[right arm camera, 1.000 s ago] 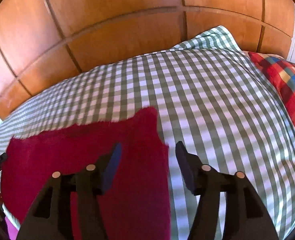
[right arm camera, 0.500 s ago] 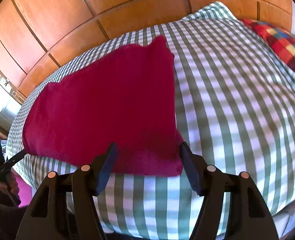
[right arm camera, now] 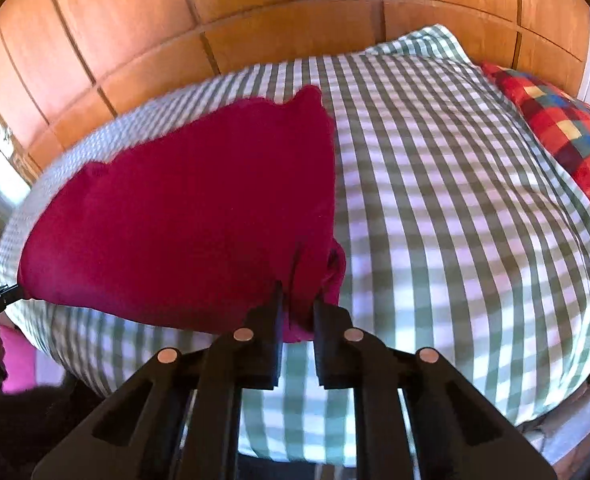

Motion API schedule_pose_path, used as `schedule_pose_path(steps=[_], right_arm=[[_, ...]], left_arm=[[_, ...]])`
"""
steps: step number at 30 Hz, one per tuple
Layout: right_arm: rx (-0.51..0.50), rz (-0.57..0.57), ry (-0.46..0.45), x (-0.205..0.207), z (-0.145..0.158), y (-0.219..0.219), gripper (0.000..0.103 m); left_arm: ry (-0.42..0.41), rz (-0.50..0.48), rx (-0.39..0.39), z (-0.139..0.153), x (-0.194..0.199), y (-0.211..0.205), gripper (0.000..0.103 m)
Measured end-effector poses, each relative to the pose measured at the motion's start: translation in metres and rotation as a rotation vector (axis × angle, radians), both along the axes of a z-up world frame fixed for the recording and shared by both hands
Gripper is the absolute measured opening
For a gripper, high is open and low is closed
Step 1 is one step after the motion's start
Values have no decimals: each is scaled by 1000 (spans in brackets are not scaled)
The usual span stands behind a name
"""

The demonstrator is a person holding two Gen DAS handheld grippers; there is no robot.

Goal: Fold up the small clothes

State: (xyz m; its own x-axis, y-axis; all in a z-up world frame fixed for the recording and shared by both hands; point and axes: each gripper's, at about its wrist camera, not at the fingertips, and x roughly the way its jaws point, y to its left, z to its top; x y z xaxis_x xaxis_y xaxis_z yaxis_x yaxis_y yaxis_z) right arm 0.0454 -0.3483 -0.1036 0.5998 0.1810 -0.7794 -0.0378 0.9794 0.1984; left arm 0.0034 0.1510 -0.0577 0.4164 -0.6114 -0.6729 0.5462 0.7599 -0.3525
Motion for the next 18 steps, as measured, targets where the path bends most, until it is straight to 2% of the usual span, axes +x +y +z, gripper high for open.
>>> schedule_pose_path(steps=[2, 4, 9, 10, 11, 12, 13, 14, 15, 18], right_arm=[[-11, -6, 62, -5, -24, -2, 10], [8, -16, 51, -12, -32, -4, 10], [-30, 19, 66, -15, -24, 0, 12], [-29, 25, 69, -15, -22, -1, 22], [-23, 21, 70, -13, -20, -3, 38], [-12, 14, 62, -12, -16, -6, 45], [-4, 0, 41, -10, -10, -8, 52], [4, -10, 24, -8, -5, -11, 53], [17, -22, 5, -3, 1, -14, 54], [54, -69, -51, 22, 14, -21, 58]], left_arm=[[71, 28, 20, -27, -4, 3, 8], [113, 58, -25, -40, -8, 9, 8], [97, 100, -125, -25, -19, 19, 8], [100, 99, -140, -19, -18, 19, 8], [95, 99, -169, -12, -17, 21, 13], [87, 104, -195, -7, -17, 25, 19], [82, 124, -233, -1, -14, 31, 37], [78, 148, -252, 2, -11, 34, 58], [73, 182, -272, 6, -6, 37, 62], [67, 234, -319, 8, 16, 35, 62]])
